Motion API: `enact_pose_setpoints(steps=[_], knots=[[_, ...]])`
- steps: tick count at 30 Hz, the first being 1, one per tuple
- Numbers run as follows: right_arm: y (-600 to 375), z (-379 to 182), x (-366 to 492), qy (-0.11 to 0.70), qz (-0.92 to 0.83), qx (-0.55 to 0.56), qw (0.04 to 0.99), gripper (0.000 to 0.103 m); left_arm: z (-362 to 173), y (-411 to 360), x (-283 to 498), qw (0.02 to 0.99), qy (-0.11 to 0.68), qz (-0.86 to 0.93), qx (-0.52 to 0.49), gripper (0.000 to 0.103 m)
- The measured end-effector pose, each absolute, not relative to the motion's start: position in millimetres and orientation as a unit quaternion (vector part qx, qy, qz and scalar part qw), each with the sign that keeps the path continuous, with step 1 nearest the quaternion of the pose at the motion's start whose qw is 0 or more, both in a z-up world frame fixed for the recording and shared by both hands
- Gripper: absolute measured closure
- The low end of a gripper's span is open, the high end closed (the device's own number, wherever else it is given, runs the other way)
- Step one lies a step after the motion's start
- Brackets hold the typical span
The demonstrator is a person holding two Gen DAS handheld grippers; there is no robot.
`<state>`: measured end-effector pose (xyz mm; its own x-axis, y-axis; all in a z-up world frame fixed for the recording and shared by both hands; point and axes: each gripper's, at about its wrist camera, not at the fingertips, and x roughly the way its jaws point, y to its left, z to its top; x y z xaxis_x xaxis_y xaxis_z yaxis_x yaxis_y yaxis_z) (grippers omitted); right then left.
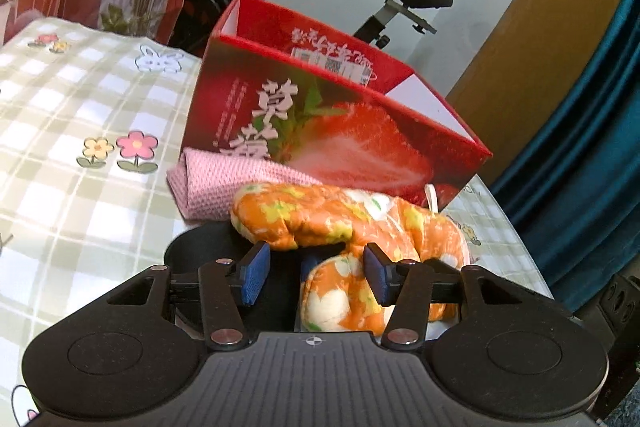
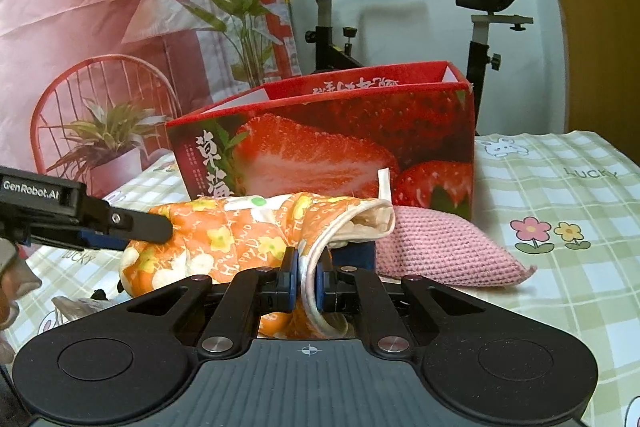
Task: Organize soft objects
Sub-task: 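Lift the orange floral cloth with both grippers toward the red box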
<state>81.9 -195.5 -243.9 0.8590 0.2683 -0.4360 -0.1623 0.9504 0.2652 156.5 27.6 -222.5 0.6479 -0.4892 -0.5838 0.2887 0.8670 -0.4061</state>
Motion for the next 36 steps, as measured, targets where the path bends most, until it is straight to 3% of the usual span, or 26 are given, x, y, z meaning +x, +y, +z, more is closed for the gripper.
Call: enact_pose_setpoints(steps=[8,20,21,25,36], knots=[[-197.4,-245.4,82.7,0.243,0.112,0.115,0.957,0.094,-213.2,41.3,167.4,0.903,0.353,-0.182,-0.166,0.050],[-198.4,-247.6,83.5,0.241,0.115,0.115,0.957,0.094,-238.3,40.0,211.5,0.857,0.422,-0.158,-0.250,0.049],[-198.7,-247.6,83.6,0.241,0.116,0.115,0.957,0.094,-238.2,39.9,212.0,0.857,0.421,-0.159,-0.252,0.050],[-198.9,-247.3,83.1,0.242,0.116,0.117,0.956,0.094,-230.8,33.7,207.8,0.872,0.411,-0.162,-0.212,0.079],[-206.4,-229.0,77.1,0.234,0.114,0.143,0.955,0.095,-173.2,4.7,177.5,0.923,0.321,-0.210,-0.039,0.087]])
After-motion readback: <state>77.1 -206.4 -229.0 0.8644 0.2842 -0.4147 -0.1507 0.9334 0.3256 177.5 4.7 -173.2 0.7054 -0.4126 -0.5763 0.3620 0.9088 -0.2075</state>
